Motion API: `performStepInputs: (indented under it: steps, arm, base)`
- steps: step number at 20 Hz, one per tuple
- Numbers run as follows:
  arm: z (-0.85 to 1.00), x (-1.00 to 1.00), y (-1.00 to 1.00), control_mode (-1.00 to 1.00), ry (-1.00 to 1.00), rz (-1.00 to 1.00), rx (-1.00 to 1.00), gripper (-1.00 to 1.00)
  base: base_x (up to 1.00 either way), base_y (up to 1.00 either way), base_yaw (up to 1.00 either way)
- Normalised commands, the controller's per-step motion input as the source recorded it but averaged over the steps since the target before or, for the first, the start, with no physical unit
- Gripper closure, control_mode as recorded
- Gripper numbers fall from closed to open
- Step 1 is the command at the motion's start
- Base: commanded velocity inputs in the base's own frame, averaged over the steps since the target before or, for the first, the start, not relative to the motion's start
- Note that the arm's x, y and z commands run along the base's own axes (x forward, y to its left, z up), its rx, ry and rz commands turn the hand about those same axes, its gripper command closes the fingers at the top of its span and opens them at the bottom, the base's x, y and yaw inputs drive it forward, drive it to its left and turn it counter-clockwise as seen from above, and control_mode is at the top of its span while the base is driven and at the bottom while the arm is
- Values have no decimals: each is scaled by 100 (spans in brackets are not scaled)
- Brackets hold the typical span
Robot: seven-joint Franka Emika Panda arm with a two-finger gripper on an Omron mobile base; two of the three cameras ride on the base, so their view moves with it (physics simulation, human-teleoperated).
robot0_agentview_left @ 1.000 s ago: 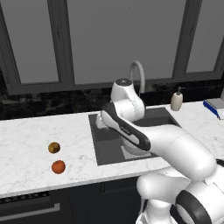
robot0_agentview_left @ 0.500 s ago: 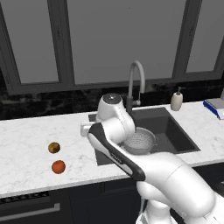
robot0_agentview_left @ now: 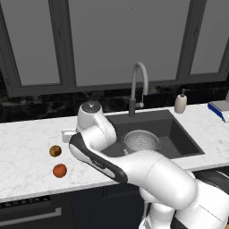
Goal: Put the colander in the sink, put the pear, orange in the colander, and turn on the sink faucet and pour water over the colander.
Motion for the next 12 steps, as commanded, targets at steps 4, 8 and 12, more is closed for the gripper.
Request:
performStepInputs:
  steps: [4,8,12]
  arm:
    - [-8,22,36,-100,15,3,0,-100]
    - [-23,27,32,-100,15,0,0,-100]
    - [-33,38,36,-100,17,0,0,-100]
  base:
    - [0,0,0]
    - [0,0,0]
    - [0,0,0]
